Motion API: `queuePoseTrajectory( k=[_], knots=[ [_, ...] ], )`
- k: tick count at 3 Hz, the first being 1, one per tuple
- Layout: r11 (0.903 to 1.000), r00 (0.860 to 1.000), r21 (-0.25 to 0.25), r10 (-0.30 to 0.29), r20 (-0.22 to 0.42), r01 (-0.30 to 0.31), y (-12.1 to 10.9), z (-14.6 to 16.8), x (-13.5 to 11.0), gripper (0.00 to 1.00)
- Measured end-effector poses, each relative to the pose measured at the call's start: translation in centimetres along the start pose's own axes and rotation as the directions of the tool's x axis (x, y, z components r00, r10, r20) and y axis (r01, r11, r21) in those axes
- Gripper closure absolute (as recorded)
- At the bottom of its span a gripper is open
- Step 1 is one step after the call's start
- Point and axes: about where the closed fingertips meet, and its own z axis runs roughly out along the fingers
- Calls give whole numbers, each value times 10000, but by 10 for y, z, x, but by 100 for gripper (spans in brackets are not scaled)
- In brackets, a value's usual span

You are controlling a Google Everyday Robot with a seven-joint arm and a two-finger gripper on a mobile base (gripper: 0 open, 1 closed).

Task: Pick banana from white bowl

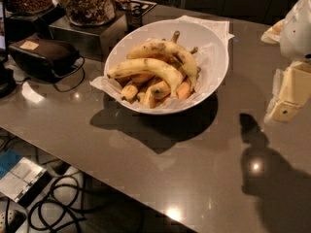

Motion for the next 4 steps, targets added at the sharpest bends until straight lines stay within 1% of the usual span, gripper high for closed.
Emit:
queuePoseTrajectory(
  k=[1,2,3,4],
  knots=[
    [10000,10000,0,0,0,0,0,0,0,0],
    [9999,9998,41,-142,-155,143,3,-7,-13,0],
    [9987,9976,-205,-483,-502,474,6,-8,-41,0],
    [9896,9868,-624,-1350,-898,1297,12,6,-75,0]
  ],
)
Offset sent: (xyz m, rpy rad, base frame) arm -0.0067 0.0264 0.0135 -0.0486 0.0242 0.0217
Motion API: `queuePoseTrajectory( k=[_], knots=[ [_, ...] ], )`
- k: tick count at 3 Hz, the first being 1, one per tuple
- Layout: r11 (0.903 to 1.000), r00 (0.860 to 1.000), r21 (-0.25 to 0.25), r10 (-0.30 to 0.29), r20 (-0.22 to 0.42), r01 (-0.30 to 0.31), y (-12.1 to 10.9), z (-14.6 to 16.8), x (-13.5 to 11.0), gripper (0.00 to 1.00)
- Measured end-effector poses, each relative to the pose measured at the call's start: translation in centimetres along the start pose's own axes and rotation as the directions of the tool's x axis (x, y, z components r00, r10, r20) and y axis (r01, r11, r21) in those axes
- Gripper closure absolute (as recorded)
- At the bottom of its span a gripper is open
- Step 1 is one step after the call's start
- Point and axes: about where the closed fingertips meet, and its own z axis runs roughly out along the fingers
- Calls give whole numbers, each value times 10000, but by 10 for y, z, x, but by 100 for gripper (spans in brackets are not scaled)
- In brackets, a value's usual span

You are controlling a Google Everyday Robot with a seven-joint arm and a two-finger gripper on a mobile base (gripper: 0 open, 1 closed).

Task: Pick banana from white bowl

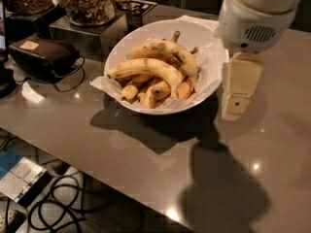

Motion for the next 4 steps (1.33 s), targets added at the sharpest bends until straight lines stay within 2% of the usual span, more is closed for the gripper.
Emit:
queuePoseTrajectory(
  k=[1,2,4],
  knots=[
    [9997,9998,120,-198,52,198,-4,1,-11,0],
    [9999,9973,-6,-130,730,131,-9,0,-27,0],
    [9941,9816,-459,-892,1690,982,-16,-16,-83,0]
  ],
)
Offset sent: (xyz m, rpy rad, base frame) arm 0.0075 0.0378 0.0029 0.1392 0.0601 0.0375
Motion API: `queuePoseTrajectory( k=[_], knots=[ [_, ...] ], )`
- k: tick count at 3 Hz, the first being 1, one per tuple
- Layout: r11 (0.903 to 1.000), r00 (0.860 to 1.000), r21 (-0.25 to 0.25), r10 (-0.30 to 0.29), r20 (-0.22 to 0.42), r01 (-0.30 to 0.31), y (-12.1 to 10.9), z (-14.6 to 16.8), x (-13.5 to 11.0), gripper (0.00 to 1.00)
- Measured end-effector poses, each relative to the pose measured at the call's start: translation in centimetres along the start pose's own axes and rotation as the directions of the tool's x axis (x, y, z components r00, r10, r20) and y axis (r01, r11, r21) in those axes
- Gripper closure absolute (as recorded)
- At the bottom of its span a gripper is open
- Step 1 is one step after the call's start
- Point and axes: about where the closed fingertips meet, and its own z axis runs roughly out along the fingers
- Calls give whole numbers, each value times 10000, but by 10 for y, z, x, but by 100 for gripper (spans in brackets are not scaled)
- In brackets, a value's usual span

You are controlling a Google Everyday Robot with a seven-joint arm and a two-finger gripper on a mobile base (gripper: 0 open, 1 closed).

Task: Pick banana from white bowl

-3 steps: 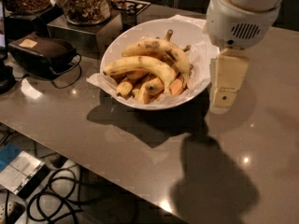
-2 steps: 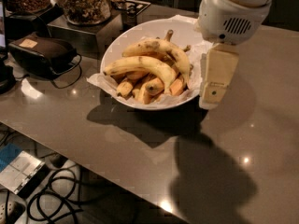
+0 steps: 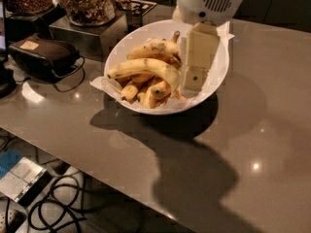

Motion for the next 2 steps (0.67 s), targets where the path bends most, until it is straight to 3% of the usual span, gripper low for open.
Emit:
queuePoseTrajectory(
  k=[1,2],
  knots=[
    [9997,9997,-158,-199,162,202,-3,2,-20,5],
    [9998,9998,-189,-102,190,106,-5,3,-32,21]
  ],
)
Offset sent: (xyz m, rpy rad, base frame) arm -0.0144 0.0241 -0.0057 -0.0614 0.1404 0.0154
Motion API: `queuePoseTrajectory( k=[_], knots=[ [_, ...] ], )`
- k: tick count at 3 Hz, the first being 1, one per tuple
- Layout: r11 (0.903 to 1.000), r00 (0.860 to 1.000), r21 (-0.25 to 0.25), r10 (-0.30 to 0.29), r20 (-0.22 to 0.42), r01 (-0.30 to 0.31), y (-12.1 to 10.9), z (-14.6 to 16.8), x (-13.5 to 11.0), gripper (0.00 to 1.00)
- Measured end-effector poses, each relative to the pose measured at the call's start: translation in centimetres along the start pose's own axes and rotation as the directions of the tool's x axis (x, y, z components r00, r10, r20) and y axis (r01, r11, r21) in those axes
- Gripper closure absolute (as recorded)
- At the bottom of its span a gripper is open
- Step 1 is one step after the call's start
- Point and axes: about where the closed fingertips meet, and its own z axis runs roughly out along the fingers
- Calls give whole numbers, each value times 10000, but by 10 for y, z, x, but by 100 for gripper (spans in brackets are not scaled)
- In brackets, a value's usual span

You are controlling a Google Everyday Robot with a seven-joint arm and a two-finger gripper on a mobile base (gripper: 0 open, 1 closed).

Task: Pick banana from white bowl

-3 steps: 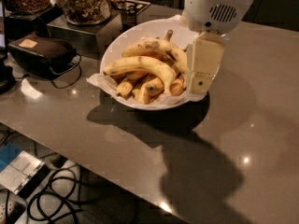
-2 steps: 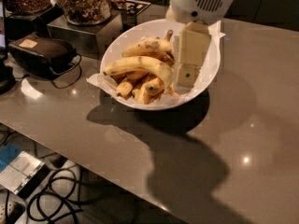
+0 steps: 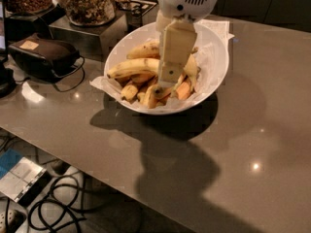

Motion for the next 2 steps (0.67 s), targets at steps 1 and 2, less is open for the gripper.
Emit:
queuePoseTrajectory(
  k=[1,2],
  knots=[
    [9997,9997,54,252,-38,-252,-5,1,-5,25],
    [9985,9984,63,541,-133,-540,-14,6,-6,26]
  ],
)
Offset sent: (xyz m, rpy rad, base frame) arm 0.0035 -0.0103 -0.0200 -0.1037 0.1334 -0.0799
